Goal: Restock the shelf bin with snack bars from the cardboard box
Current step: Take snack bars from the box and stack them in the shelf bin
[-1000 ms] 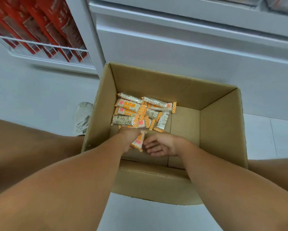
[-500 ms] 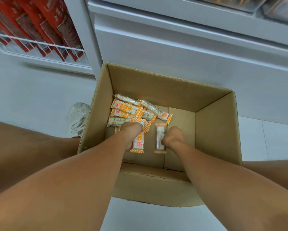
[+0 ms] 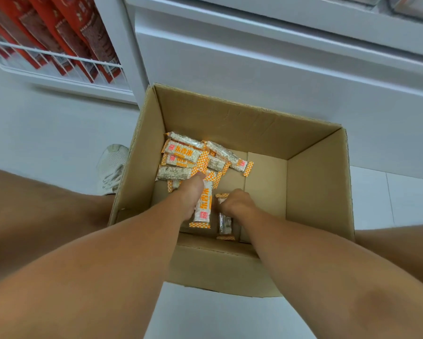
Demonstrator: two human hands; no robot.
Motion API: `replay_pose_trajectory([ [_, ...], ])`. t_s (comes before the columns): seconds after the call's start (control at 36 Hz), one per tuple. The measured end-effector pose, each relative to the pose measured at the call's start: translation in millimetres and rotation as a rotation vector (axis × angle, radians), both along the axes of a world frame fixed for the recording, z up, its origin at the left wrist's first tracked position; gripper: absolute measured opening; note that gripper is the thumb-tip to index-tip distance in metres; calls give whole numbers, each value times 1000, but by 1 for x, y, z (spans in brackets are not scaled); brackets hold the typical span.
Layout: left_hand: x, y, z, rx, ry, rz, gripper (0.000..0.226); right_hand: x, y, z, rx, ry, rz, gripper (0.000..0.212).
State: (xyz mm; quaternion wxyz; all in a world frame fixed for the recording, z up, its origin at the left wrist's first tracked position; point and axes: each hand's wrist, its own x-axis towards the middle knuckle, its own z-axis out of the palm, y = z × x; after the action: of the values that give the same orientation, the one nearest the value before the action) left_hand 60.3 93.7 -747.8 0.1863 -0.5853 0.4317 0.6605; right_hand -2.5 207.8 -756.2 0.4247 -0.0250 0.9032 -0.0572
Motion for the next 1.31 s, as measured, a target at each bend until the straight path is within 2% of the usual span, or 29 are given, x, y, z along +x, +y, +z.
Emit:
replay_pose_trajectory([
  [0.08,1,-2,9,-28,-16,43,99,-9,-1,9,-121,-117,-214,45],
  [0.19,-2,-3,44,-68,54,20,83,-41,16,32,-454,-499,-657,21],
  [0.28,-7,-1,48,7,166,-59,97,-60,25,46,-719,-693,-827,11],
  [0.36,-9,3,37,86,269,-161,122,-64,20,59,-832,-750,-735,14],
  [0.42,-7,3,29,48,225,-105,124,-68,14,59,-850,-678,-693,29],
  [0.47,-4,2,32,-16,182,-79,112,-74,9,53,-777,-447,-706,28],
  [0.53,1,0,29,-39,163,-89,106,-82,6,40,-610,-101,-618,17],
  [0.58,6,-2,27,-78,189,-104,83,-87,2,27,-472,169,-344,34],
  [0.64,11,-4,28,-99,217,-130,56,-86,-6,20,-426,228,-36,59],
  [0.69,13,-7,30,-114,249,-128,42,-84,-16,15,-385,210,143,59],
  [0.81,11,-12,32,-127,240,-81,35,-78,-24,12,-362,241,197,16],
  [0.83,10,-13,33,-113,237,-83,41,-78,-23,13,-374,243,188,5],
  [0.86,9,-14,34,-114,235,-85,51,-78,-22,15,-386,218,169,13],
  [0.89,7,-15,34,-117,236,-90,59,-78,-19,17,-411,145,126,20],
  [0.94,4,-15,41,-91,234,-125,80,-79,-9,32,-498,-116,-74,18],
  [0.97,2,-16,44,-61,233,-124,80,-79,-1,44,-540,-270,-193,13],
  [1.03,0,-15,56,-6,225,-99,75,-80,16,70,-634,-492,-385,23],
  [1.11,-7,-13,51,63,223,-83,84,-76,36,107,-785,-656,-471,28],
  [1.17,-15,-8,56,60,268,-84,72,-68,42,130,-838,-688,-448,30],
  [1.22,-21,2,103,-19,381,-60,39,-61,43,153,-843,-650,-387,27],
  [1.31,-34,10,143,-47,537,10,35,-62,41,192,-784,-488,-210,7],
])
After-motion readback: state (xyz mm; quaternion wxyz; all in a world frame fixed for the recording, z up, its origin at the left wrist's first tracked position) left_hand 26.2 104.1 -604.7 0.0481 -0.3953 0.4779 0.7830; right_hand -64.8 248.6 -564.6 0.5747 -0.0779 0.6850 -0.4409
